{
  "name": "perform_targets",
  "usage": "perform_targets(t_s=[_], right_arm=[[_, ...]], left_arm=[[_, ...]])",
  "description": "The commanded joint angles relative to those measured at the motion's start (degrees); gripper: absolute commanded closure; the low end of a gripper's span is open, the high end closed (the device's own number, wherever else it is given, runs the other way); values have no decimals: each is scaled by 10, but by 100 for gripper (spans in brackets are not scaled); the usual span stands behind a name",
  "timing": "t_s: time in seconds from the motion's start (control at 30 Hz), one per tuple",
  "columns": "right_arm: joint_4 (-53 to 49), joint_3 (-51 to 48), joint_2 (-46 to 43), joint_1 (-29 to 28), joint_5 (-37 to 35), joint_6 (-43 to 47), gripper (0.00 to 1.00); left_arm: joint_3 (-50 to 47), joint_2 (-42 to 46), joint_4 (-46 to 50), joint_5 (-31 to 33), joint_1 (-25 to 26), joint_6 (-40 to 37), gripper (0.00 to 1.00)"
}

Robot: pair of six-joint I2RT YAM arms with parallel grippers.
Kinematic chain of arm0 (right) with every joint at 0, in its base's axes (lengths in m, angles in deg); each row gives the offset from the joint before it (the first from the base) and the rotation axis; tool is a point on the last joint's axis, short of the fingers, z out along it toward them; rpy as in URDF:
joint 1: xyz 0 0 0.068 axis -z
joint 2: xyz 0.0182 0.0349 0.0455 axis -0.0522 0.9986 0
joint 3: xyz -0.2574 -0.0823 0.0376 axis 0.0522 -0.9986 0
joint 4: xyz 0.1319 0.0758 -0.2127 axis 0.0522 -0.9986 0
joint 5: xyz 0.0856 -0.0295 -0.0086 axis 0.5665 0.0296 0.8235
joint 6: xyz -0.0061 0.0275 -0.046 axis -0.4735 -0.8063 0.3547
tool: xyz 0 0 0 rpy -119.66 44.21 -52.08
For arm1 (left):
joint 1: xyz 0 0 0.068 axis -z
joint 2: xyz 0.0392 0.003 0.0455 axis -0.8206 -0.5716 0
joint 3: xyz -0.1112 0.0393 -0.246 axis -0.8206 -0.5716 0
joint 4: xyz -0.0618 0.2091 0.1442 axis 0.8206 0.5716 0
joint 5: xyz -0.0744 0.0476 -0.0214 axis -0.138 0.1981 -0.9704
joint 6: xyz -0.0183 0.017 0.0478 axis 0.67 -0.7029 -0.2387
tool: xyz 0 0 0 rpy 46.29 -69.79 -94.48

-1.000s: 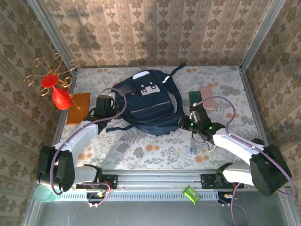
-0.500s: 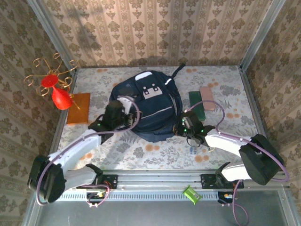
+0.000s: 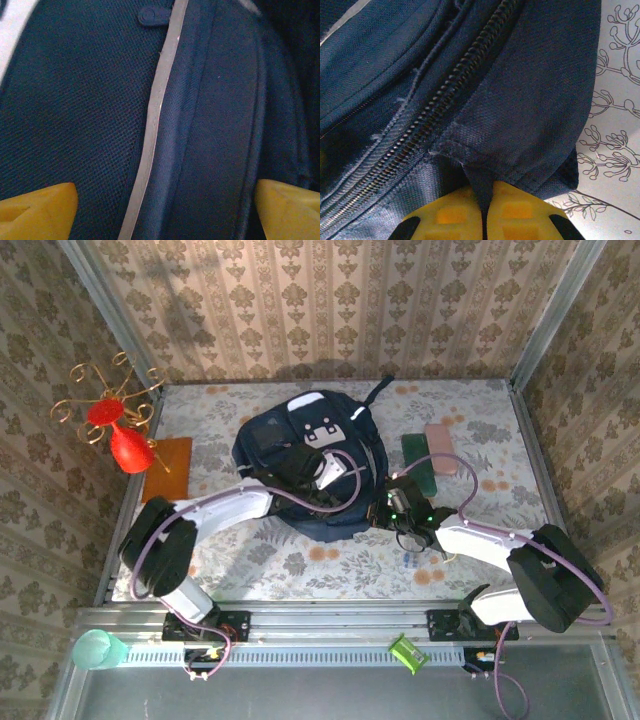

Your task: Pack the student bag

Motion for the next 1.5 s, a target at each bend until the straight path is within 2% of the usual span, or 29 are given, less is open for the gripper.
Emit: perform_targets(t_s=[0.0, 0.1, 0.17, 0.23, 0.3, 0.53, 0.6, 0.7, 0.77, 0.83, 0.93, 1.03, 1.13, 1.27, 1.33, 1.47], right_arm=[[15, -8, 0, -3, -11, -8, 100], [18, -9, 5, -3, -7, -11, 100], [16, -8, 8, -3, -5, -10, 100], [7, -3, 13, -3, -3, -2, 100], [-3, 5, 17, -3, 0, 7, 100], [-27, 20, 30, -4, 7, 23, 96], [-22, 22, 27, -5, 13, 24, 94], [-12, 28, 29, -19, 22, 21, 89], [-18, 42, 35, -34, 28, 27, 81], [-60, 69, 29, -49, 17, 50, 68], [-158, 105, -25, -55, -61, 103, 46], [-246, 141, -69, -48, -166, 162, 29], [-319, 187, -61, -8, -227, 194, 18], [-373, 235, -7, 79, -216, 225, 4], [-377, 248, 17, 108, -224, 238, 0], [-375, 270, 91, 160, -198, 242, 0]], left_arm=[[27, -32, 31, 17, 3, -29, 8], [37, -51, 24, 50, 3, -27, 13], [35, -46, 7, 68, 0, -25, 25], [27, -29, -16, 68, -4, -20, 42], [18, -8, -32, 56, -10, -14, 55], [-10, 85, -71, -38, -73, 30, 84], [-7, 101, -75, -45, -93, 40, 93], [0, 121, -71, -50, -111, 37, 97], [1, 132, -77, -60, -128, 43, 100], [4, 140, -84, -83, -154, 60, 100], [9, 153, -85, -132, -188, 86, 100], [7, 169, -90, -162, -216, 95, 100], [0, 176, -99, -177, -225, 99, 100], [-2, 175, -101, -188, -229, 106, 100], [-2, 176, -104, -192, -229, 110, 100], [-4, 176, -109, -191, -229, 119, 100]])
